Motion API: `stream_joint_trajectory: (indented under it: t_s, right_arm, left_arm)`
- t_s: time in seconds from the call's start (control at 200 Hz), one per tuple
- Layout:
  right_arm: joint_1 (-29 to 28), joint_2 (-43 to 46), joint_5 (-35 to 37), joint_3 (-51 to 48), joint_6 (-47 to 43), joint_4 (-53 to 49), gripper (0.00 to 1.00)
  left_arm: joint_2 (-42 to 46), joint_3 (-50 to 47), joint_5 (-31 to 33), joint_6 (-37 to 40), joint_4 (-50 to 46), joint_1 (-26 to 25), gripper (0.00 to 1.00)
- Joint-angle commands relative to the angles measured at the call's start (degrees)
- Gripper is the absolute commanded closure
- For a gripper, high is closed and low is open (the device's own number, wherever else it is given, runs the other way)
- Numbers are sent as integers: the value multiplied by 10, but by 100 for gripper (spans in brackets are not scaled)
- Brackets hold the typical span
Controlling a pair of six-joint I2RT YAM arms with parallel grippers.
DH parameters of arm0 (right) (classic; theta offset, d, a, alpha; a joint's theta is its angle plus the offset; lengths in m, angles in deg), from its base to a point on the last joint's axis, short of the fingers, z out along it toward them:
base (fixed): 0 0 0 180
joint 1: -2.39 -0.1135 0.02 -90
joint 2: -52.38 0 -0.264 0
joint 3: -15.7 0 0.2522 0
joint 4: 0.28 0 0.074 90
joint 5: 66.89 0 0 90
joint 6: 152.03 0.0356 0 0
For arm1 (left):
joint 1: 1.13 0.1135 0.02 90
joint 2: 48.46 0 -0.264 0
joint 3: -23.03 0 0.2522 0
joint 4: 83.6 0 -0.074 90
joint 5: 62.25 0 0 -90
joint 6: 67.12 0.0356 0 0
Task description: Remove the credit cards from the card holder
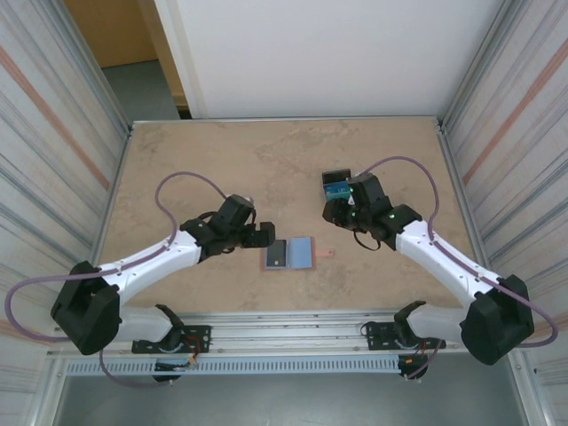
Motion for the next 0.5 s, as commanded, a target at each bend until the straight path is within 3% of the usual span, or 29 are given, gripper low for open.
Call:
stream_joint_trajectory:
  t_s: [0.0,0.175,0.491]
  right_arm:
    - [0,4,-47,-14,-16,3,58]
    - [-21,-21,-91,-19,-2,43,65]
    - [-92,-122,-127,8,4,92,71]
  left_arm:
    - [2,-4,75,-12,-43,-21,1]
    - [-28,-10,102,-15,-49,-49,1]
    - [-75,-30,74,-16,-7,-55,1]
